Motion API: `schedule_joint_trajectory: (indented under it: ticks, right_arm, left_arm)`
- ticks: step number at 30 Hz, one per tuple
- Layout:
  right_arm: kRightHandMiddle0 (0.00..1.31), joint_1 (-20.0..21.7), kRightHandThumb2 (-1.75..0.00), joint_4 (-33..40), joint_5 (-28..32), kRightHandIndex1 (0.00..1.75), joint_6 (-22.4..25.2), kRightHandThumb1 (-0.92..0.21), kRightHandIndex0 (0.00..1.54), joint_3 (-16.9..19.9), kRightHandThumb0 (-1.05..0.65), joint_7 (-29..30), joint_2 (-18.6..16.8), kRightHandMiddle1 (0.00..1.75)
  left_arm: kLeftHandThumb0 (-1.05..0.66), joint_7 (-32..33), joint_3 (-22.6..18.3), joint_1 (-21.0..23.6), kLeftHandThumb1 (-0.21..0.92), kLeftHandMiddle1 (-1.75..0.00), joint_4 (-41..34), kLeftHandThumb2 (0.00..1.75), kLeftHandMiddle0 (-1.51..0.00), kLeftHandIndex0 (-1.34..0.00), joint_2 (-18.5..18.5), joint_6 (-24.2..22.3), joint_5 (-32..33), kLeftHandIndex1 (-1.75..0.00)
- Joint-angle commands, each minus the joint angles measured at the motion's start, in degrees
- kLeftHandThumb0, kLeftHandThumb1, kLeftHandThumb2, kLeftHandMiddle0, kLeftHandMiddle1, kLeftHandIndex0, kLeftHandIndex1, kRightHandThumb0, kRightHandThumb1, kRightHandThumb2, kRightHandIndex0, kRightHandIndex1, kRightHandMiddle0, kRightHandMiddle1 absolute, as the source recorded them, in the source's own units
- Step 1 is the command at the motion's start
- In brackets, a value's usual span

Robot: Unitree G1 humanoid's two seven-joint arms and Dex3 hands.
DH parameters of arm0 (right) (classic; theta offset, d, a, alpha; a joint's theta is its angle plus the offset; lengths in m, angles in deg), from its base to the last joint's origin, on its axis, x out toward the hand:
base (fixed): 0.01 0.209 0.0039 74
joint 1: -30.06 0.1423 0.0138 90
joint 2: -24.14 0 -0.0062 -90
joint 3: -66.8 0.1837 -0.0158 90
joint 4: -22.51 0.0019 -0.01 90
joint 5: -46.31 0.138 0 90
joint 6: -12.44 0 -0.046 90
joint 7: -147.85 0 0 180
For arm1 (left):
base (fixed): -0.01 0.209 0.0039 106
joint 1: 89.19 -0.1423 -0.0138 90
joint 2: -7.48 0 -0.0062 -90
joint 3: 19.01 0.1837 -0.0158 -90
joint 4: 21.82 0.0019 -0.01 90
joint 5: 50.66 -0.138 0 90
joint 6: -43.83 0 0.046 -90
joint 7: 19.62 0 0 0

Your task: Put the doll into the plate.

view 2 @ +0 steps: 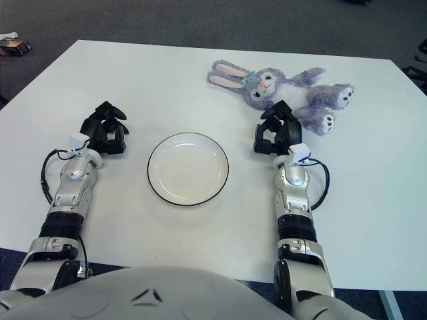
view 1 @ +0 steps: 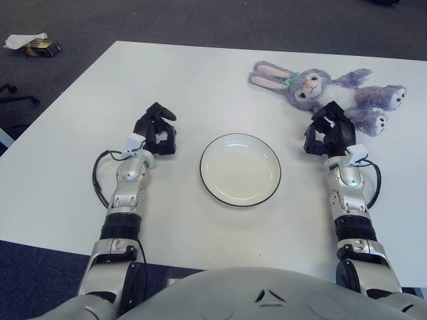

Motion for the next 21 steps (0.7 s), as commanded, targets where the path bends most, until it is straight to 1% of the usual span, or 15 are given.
schedule_joint_trajectory:
  ticks: [1, 5, 6, 7, 10, 11, 13, 16, 19, 21]
  right_arm:
    - [0.34, -6.44, -1.09, 2.39, -2.64, 1.75, 1.66, -0.52, 0.36, -1.87, -0.01, 1.13, -1.49, 1.75]
    - [0.28, -8.14, -0.96, 7.96, -4.38, 1.74, 4.37, -0.62, 0.29, -2.74, -0.01, 1.77, -1.12, 1.74]
    - [0.21, -8.5, -0.85, 9.25, -4.64, 1.66, 5.17, -0.68, 0.34, -2.87, -0.01, 1.83, -1.0, 1.74]
    - [0.17, -8.82, -0.78, 10.57, -4.96, 1.62, 6.09, -0.72, 0.36, -2.96, -0.01, 1.95, -0.81, 1.74]
    - [0.11, -9.37, -0.62, 12.96, -5.57, 1.55, 8.06, -0.82, 0.37, -3.1, -0.01, 2.3, -0.46, 1.74]
    - [0.1, -9.45, -0.6, 14.2, -6.1, 1.54, 9.17, -0.84, 0.37, -2.93, -0.01, 2.59, -0.12, 1.75]
    - [0.17, -9.55, -0.51, 16.58, -7.18, 1.58, 11.28, -0.89, 0.29, -2.54, 0.0, 3.14, 0.56, 1.67]
    - [0.2, -9.6, -0.47, 19.28, -8.64, 1.6, 13.73, -0.91, 0.25, -2.26, -0.01, 3.99, 1.25, 1.64]
    - [0.12, -9.54, -0.46, 21.14, -10.64, 1.52, 15.51, -0.92, 0.34, -2.22, -0.01, 5.08, 1.62, 1.69]
    - [0.17, -9.55, -0.45, 22.19, -12.21, 1.56, 16.71, -0.92, 0.29, -2.3, -0.01, 5.91, 1.84, 1.65]
  left_arm:
    - [-0.01, 0.63, 0.32, -3.27, 0.25, -1.75, 2.61, 1.4, -0.55, -0.53, -1.77, -0.02, -0.22, -1.75]
    - [-0.01, 0.54, 0.26, -3.22, 0.25, -1.75, 2.62, 1.4, -0.55, -0.54, -1.71, -0.05, -0.12, -1.75]
    - [-0.01, 0.51, 0.26, -3.22, 0.25, -1.75, 2.61, 1.4, -0.55, -0.54, -1.69, -0.04, -0.11, -1.75]
    - [-0.01, 0.5, 0.26, -3.25, 0.25, -1.75, 2.6, 1.4, -0.55, -0.54, -1.69, -0.01, -0.11, -1.75]
    - [-0.01, 0.51, 0.25, -3.29, 0.25, -1.75, 2.55, 1.41, -0.55, -0.54, -1.7, 0.0, -0.14, -1.75]
    - [-0.01, 0.53, 0.25, -3.29, 0.25, -1.75, 2.54, 1.41, -0.55, -0.54, -1.71, -0.01, -0.16, -1.75]
    - [-0.01, 0.57, 0.27, -3.27, 0.25, -1.75, 2.59, 1.41, -0.55, -0.54, -1.7, 0.0, -0.22, -1.75]
    - [-0.01, 0.65, 0.28, -3.21, 0.25, -1.75, 2.72, 1.41, -0.55, -0.54, -1.67, 0.0, -0.34, -1.75]
    - [-0.01, 0.79, 0.29, -3.08, 0.25, -1.75, 3.02, 1.41, -0.55, -0.54, -1.71, -0.01, -0.44, -1.75]
    - [-0.01, 0.83, 0.25, -3.01, 0.25, -1.75, 3.14, 1.41, -0.55, -0.54, -1.76, -0.11, -0.46, -1.75]
